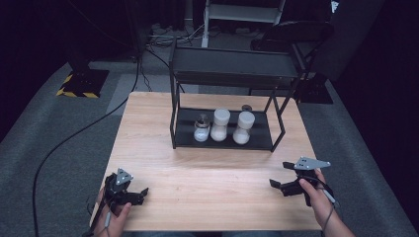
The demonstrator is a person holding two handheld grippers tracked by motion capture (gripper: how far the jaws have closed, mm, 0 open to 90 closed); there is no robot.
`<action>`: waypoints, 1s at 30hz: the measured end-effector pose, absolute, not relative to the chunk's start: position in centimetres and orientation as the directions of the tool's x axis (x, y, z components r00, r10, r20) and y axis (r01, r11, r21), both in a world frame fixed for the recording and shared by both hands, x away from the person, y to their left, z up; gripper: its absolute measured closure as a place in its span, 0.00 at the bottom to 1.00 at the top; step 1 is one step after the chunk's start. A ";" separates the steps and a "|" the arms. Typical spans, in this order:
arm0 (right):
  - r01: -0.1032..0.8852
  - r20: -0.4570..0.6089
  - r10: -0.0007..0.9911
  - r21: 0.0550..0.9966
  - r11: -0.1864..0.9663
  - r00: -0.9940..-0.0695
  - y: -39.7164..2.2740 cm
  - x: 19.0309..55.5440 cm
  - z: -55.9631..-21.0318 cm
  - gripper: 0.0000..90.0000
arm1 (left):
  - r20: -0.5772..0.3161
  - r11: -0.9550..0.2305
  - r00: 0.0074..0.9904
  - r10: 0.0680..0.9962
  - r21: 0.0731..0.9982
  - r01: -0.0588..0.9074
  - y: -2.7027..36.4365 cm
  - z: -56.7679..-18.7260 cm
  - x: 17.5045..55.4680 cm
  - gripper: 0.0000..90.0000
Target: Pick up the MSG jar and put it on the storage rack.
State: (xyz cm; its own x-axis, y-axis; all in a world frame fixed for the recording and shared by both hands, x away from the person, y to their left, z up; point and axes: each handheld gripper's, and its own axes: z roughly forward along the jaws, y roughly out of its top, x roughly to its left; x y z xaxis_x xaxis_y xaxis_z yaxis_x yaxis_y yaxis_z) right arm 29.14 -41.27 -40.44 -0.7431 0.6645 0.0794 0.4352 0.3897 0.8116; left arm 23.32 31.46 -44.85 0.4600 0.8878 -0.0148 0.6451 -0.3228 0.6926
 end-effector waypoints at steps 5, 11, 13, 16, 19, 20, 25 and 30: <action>0.444 0.081 0.667 0.803 0.396 -0.741 -41.3 29.0 -41.0 0.03 | -0.013 -0.325 0.461 0.887 0.693 0.644 31.5 -44.8 23.3 0.01; 0.457 0.089 0.672 0.797 0.395 -0.735 -41.3 28.8 -41.6 0.03 | -0.012 -0.325 0.461 0.887 0.693 0.644 31.5 -44.8 23.3 0.01; 0.457 0.085 0.673 0.795 0.399 -0.735 -41.2 28.8 -41.9 0.03 | -0.015 -0.323 0.460 0.888 0.693 0.645 31.5 -44.8 23.3 0.01; 0.460 0.084 0.675 0.792 0.401 -0.733 -41.2 28.6 -42.2 0.03 | -0.014 -0.323 0.460 0.888 0.693 0.645 31.5 -44.8 23.3 0.01; 0.464 0.088 0.677 0.792 0.397 -0.730 -41.2 28.6 -42.4 0.03 | -0.015 -0.323 0.460 0.888 0.693 0.645 31.5 -44.9 23.3 0.01; 0.463 0.086 0.679 0.792 0.397 -0.729 -41.2 28.5 -42.5 0.03 | -0.015 -0.323 0.460 0.888 0.693 0.645 31.5 -44.8 23.3 0.01; 0.472 0.088 0.683 0.786 0.399 -0.725 -41.3 28.5 -42.9 0.03 | -0.014 -0.323 0.460 0.888 0.692 0.646 31.4 -44.8 23.3 0.01; 0.475 0.078 0.686 0.777 0.413 -0.723 -41.2 28.3 -43.3 0.03 | -0.014 -0.323 0.460 0.888 0.691 0.646 31.4 -44.8 23.3 0.01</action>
